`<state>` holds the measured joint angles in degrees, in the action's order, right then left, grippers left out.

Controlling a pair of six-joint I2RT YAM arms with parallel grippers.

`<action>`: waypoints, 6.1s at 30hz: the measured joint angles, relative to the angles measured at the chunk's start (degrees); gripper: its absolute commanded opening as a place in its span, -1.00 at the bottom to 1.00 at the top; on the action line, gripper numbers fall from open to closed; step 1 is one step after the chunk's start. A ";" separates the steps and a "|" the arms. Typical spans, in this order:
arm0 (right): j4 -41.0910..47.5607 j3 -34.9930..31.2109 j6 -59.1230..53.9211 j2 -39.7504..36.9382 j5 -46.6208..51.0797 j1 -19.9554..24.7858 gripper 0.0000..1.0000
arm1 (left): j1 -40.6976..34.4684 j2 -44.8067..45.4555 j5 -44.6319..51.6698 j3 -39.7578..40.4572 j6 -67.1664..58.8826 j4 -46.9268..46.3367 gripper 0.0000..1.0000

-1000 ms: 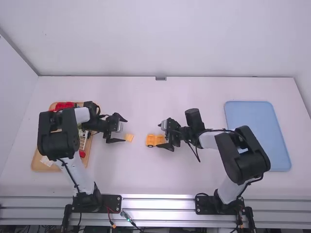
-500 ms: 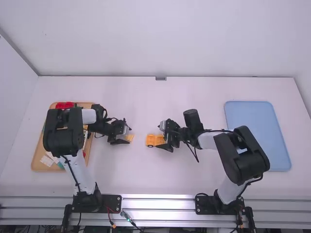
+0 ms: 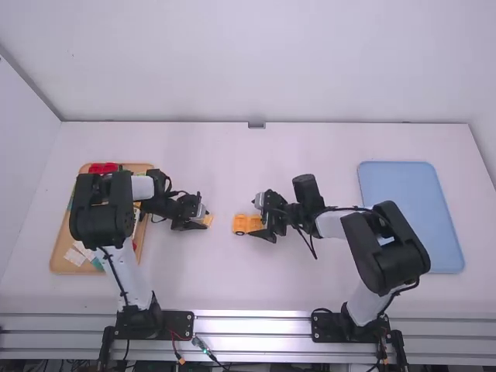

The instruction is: Assemble lego blocks to make yellow taxi

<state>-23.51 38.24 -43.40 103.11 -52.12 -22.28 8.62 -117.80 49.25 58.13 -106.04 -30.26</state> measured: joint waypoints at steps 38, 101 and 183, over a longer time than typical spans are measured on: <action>-12.28 0.00 1.36 11.76 1.07 0.00 0.98 | -0.87 0.02 10.29 4.92 1.07 -11.76 0.98; -13.88 0.00 2.89 11.74 1.95 0.00 0.98 | -1.14 2.23 4.11 -4.79 32.30 14.82 0.58; -22.14 -6.49 4.20 11.74 8.94 -1.60 0.99 | -16.39 19.21 3.23 -15.93 48.22 32.11 -0.53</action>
<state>-45.65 31.75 -39.20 114.85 -43.18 -23.88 -7.77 -98.59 52.49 42.19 -57.82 1.85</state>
